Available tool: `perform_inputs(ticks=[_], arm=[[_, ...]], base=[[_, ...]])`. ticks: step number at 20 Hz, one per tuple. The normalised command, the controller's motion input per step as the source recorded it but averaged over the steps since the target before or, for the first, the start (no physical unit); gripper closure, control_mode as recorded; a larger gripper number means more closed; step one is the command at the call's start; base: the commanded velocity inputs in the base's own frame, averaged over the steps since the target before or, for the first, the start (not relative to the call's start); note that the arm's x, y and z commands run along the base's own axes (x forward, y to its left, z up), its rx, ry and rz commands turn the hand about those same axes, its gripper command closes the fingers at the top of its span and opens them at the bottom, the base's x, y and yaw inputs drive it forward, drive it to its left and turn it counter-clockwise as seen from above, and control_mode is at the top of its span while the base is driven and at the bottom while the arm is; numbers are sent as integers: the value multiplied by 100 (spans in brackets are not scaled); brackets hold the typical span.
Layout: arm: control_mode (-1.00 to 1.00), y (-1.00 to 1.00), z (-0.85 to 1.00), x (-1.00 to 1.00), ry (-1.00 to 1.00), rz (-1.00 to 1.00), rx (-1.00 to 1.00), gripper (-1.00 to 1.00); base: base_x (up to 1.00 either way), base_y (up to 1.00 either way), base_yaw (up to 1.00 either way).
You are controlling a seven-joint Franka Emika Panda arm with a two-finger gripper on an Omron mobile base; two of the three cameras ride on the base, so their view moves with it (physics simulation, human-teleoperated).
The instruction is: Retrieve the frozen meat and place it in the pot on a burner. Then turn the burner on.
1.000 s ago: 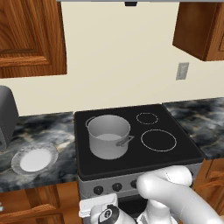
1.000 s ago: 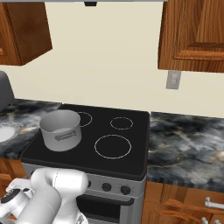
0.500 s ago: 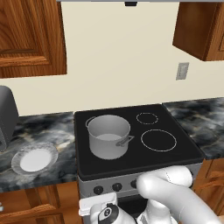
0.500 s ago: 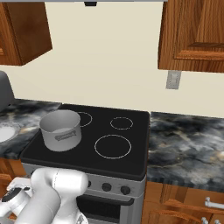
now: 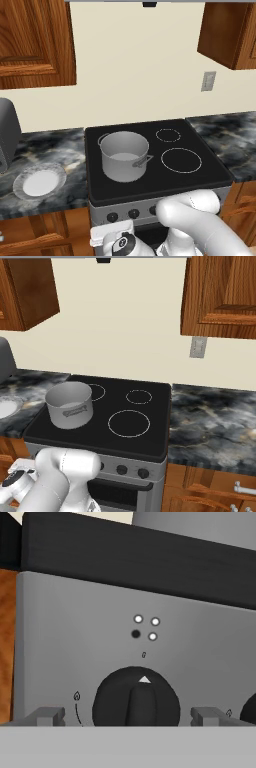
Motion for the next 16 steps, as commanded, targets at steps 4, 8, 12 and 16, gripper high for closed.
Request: perform_inputs(ticks=[4,8,12,16], arm=[[-100,0,0,0,0,0,0,-100],[-100,0,0,36,0,1,0,-100],[-100,0,0,12,-4,0,0,-100],[-100,0,0,0,0,0,0,-100]], base=[[0,0,0],[0,0,0],[0,0,0],[0,0,0]])
